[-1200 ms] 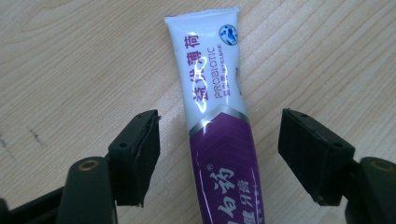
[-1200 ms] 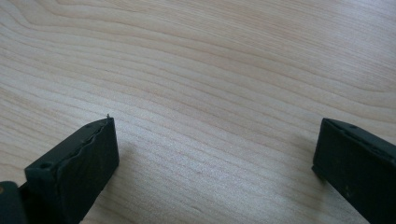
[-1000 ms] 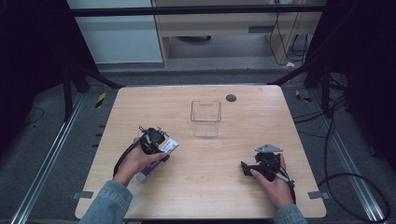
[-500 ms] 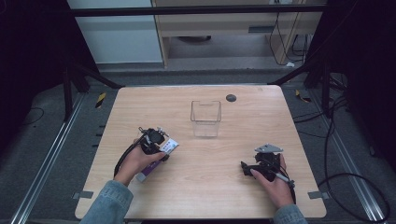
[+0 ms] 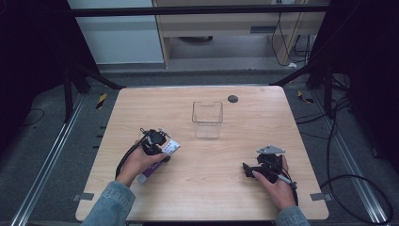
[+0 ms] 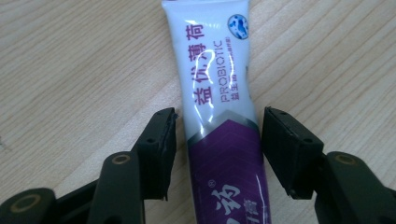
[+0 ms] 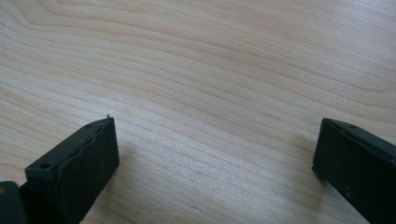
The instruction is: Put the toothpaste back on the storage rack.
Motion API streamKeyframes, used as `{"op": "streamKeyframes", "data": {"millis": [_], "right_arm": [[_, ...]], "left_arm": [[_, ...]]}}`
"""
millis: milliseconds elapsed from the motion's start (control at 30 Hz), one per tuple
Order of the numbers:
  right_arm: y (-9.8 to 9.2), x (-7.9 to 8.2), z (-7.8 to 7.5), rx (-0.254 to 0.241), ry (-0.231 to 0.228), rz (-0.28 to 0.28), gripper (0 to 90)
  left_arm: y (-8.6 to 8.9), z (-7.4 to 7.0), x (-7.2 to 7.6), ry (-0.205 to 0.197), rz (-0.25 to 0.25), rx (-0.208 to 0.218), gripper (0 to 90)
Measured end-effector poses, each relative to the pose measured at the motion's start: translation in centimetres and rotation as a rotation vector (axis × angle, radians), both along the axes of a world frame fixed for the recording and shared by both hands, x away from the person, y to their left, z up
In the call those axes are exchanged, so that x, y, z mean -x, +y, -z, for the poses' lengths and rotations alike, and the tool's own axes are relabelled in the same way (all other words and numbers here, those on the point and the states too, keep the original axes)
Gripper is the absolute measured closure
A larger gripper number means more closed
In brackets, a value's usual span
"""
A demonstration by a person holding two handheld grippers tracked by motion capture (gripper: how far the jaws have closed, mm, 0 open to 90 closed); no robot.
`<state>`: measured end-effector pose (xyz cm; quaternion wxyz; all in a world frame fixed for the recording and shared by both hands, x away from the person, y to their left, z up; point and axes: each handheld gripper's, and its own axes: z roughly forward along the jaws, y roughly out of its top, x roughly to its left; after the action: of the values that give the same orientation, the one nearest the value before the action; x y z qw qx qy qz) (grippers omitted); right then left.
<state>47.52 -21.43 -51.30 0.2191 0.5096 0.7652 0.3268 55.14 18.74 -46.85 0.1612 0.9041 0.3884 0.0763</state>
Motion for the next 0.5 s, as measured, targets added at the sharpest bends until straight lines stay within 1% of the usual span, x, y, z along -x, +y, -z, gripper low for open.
{"op": "streamKeyframes", "data": {"millis": [67, 100, 233, 267, 333, 400, 500], "right_arm": [[0.01, 0.00, 0.00, -0.002, 0.000, 0.001, 0.4], [0.01, 0.00, 0.00, -0.002, 0.000, 0.001, 0.4], [0.01, 0.00, 0.00, -0.002, 0.000, 0.001, 0.4], [0.00, 0.00, 0.00, 0.000, 0.000, 0.000, 0.4], [-0.01, 0.00, 0.00, 0.001, 0.000, 0.000, 0.4], [0.00, 0.00, 0.00, 0.000, 0.000, 0.000, 0.4], [0.01, 0.00, 0.00, -0.002, 0.000, 0.001, 0.4]], "left_arm": [[0.04, -0.01, -0.02, 0.001, -0.002, 0.001, 46.0], [0.04, 0.02, -0.01, 0.006, 0.001, 0.003, 47.6], [-0.04, -0.02, 0.02, 0.007, 0.003, 0.004, 51.1], [-0.19, 0.00, 0.10, 0.006, -0.007, 0.006, 51.7], [-0.21, 0.00, 0.12, 0.001, -0.005, 0.001, 52.2], [-0.30, 0.03, 0.26, -0.014, -0.012, -0.003, 52.7], [-0.32, 0.07, 0.39, -0.019, -0.023, 0.008, 54.3]]}}
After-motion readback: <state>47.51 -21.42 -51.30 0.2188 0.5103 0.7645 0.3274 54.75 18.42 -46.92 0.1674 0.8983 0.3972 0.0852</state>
